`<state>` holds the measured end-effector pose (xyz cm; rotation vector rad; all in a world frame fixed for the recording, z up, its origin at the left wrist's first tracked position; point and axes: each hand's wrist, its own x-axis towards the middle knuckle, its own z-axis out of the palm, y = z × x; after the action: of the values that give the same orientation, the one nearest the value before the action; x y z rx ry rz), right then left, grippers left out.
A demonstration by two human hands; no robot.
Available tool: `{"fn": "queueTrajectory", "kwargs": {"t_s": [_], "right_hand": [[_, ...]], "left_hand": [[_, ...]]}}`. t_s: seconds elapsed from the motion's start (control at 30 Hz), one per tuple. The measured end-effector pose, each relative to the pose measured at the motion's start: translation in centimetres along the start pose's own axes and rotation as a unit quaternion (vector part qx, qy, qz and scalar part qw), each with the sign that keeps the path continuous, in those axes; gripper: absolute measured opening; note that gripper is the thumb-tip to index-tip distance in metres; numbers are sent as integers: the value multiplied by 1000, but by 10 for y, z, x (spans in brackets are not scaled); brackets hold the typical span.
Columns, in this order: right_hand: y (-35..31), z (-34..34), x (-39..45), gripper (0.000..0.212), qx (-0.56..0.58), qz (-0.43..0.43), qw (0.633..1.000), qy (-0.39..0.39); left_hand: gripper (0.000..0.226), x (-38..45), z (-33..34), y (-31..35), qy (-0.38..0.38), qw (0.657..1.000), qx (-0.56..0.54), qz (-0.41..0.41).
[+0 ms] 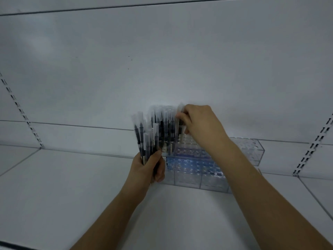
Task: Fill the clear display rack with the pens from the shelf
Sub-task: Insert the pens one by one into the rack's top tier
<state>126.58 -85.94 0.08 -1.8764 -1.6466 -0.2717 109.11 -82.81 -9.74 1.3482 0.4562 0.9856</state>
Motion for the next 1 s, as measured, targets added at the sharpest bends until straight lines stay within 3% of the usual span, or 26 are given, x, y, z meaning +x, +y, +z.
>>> {"fn": "queueTrajectory", "kwargs": {"t_s": [0.17, 0.37, 0.57, 0.67, 0.77, 0.83, 0.93, 1.0], "right_hand": [[-2, 9, 1, 42, -93, 1, 995, 21], [-5, 11, 0, 35, -180, 23, 983, -22], [-5, 1, -2, 56, -178, 66, 981, -30], [-9, -16, -6, 58, -92, 44, 994, -37], [-23, -24, -11, 51, 116, 48, 982, -141], [-29, -18, -13, 36, 180, 37, 964, -194], [-29, -11, -13, 21, 245, 46, 949, -194], [-28, -16, -12, 16, 297, 83, 939, -153]], "left_hand": [[29, -1, -4, 3, -7, 1000, -3, -27], [28, -1, -5, 7, 11, 999, 44, -15], [20, -2, -6, 10, 24, 999, 26, -18], [21, -1, -7, 10, 26, 999, 11, -23], [26, 0, -7, 10, 22, 1000, 8, -20], [28, 0, -7, 9, 19, 999, 18, -19], [32, 0, -7, 7, 13, 1000, 23, -16], [25, 1, -8, 7, 12, 1000, 17, -16]]}}
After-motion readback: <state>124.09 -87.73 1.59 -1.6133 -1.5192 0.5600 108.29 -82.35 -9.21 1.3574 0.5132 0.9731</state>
